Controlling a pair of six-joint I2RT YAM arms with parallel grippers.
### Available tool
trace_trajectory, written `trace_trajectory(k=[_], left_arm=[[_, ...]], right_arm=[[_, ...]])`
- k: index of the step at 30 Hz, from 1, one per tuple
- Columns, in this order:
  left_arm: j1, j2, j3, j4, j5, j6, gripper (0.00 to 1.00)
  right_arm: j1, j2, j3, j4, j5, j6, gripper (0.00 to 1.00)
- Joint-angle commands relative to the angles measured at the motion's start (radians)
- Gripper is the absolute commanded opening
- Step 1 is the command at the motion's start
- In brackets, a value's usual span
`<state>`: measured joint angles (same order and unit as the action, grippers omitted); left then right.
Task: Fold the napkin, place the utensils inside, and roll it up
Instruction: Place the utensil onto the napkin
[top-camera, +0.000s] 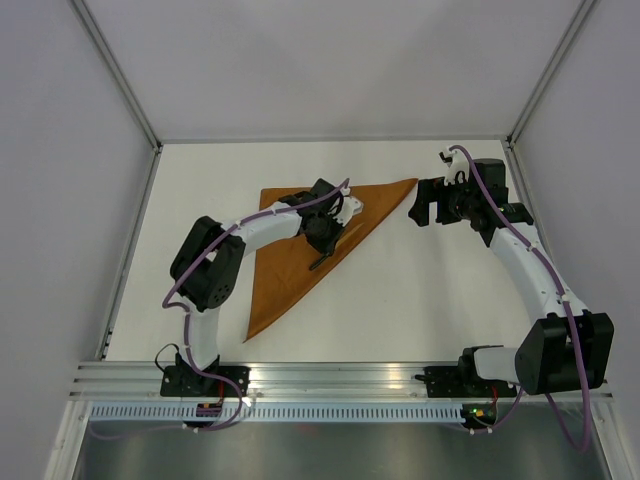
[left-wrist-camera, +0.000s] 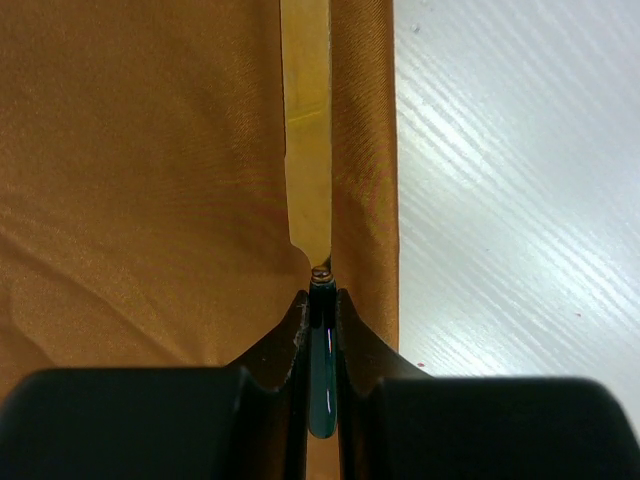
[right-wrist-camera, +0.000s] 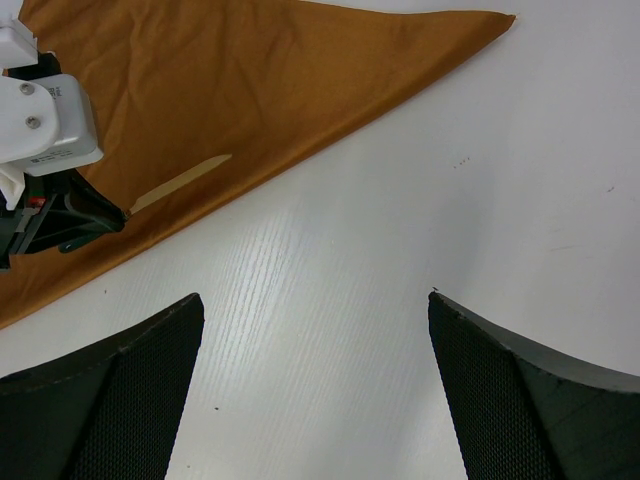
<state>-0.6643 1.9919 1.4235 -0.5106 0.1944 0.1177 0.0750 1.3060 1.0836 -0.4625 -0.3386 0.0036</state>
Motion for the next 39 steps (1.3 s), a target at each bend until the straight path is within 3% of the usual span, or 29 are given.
trace_trajectory(k=[1, 39], left_arm=[[-0.003, -0.007, -0.009, -0.016, -0.03, -0.001, 0.02], [-0.077, 0.077, 0.112, -0.137, -0.147, -0.107, 0.02]], right_arm=[[0.006, -0.03, 0.025, 0.013, 0.023, 0.006, 0.98], [0.005, -0.039, 0.021, 0.012, 0.013, 0.004, 0.98]])
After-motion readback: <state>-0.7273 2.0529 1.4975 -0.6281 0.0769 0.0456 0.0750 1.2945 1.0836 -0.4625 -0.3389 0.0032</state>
